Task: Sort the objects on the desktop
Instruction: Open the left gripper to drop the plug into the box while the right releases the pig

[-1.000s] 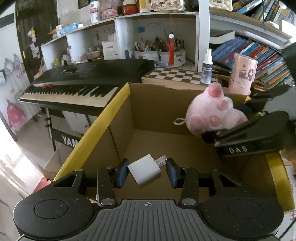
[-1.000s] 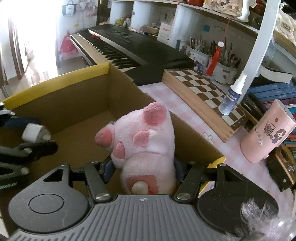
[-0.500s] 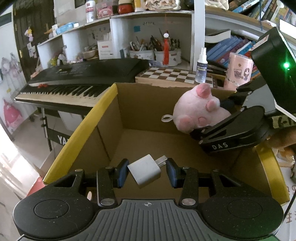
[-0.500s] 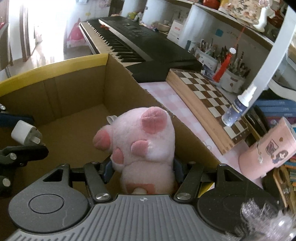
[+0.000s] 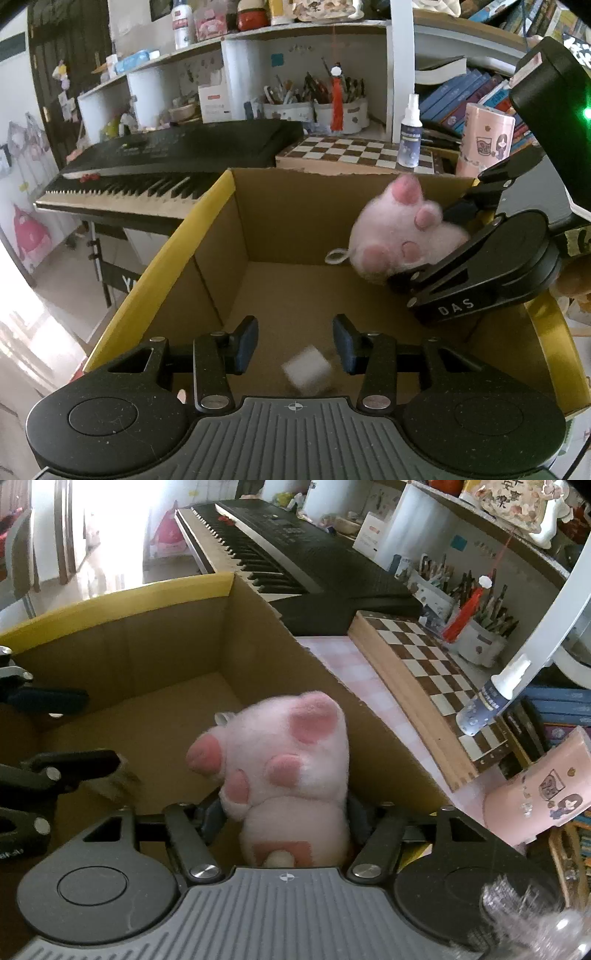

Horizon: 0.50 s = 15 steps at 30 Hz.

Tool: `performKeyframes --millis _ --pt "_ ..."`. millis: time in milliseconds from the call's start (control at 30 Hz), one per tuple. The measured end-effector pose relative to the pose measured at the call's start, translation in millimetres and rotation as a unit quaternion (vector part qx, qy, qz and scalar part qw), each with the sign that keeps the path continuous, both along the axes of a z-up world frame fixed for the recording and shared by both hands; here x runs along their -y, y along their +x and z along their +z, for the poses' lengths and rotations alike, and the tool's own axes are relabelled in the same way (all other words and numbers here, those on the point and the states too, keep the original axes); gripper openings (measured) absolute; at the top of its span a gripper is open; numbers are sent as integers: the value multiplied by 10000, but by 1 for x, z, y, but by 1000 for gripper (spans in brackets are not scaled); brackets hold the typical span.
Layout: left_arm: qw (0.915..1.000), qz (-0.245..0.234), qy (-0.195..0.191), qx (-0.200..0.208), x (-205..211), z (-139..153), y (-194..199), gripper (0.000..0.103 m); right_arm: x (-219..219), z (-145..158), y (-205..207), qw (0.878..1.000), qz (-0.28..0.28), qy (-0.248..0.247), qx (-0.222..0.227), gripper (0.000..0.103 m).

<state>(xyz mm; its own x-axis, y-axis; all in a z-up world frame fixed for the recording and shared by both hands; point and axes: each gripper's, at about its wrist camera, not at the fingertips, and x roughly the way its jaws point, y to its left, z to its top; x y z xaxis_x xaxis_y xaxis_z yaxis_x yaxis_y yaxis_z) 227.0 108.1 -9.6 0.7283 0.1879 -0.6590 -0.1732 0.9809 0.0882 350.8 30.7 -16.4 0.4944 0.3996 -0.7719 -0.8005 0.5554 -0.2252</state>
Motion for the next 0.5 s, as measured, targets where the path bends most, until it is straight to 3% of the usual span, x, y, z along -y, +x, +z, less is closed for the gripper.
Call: performKeyframes --millis 267,500 --pt "9990 -60 118 421 4 15 -10 57 2 19 -13 9993 33 328 147 70" --pt "9966 56 124 810 -1 33 -26 62 13 44 -34 9964 -202 753 323 70"
